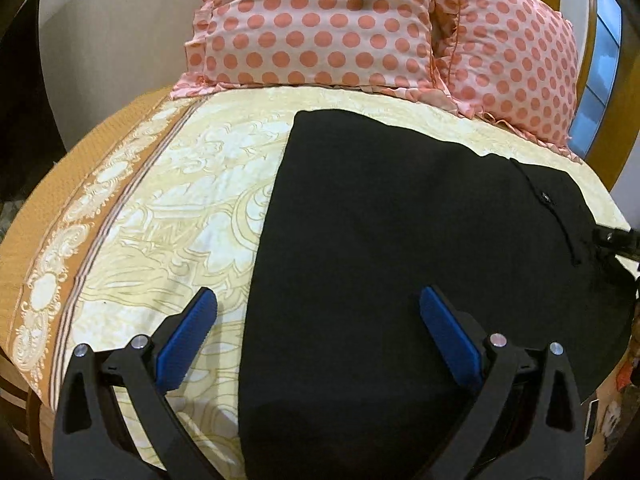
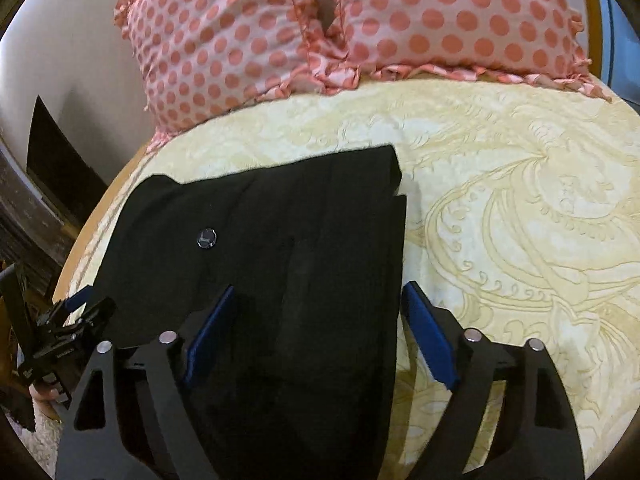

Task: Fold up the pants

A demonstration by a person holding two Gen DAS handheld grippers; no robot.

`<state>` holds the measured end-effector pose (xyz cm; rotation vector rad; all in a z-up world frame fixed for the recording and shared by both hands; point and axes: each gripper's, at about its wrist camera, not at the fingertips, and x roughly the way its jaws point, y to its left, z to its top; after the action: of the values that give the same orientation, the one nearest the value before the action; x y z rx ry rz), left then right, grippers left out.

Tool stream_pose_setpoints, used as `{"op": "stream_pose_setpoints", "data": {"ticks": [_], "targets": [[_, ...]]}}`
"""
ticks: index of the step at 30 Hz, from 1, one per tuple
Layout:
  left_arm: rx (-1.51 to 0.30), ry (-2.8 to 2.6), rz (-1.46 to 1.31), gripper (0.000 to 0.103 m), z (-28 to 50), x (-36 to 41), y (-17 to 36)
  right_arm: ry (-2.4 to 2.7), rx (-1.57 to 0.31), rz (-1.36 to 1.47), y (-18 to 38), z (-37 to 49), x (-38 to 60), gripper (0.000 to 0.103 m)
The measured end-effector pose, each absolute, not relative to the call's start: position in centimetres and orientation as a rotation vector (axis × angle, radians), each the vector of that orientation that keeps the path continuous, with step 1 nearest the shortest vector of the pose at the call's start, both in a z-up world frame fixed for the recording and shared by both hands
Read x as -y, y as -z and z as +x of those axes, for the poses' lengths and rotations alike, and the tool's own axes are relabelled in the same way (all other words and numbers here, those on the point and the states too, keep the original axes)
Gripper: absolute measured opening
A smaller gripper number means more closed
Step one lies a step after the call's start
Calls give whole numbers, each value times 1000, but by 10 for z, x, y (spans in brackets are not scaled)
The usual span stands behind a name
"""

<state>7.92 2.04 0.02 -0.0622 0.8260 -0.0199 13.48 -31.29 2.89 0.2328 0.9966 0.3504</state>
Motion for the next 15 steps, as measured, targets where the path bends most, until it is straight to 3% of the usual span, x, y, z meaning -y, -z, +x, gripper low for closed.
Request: {"op": "stream_pose_setpoints", "data": {"ticks": [12, 14, 15], "targets": [[-829, 12, -38, 101, 80, -16, 0, -409, -994, 281, -30, 138, 317, 79], [-824, 12, -32, 101, 80, -16, 1, -437, -983, 285, -30, 139, 318, 72], [-822, 11, -32, 101, 81, -17, 1, -451, -977, 283, -30, 139, 317, 64]]}}
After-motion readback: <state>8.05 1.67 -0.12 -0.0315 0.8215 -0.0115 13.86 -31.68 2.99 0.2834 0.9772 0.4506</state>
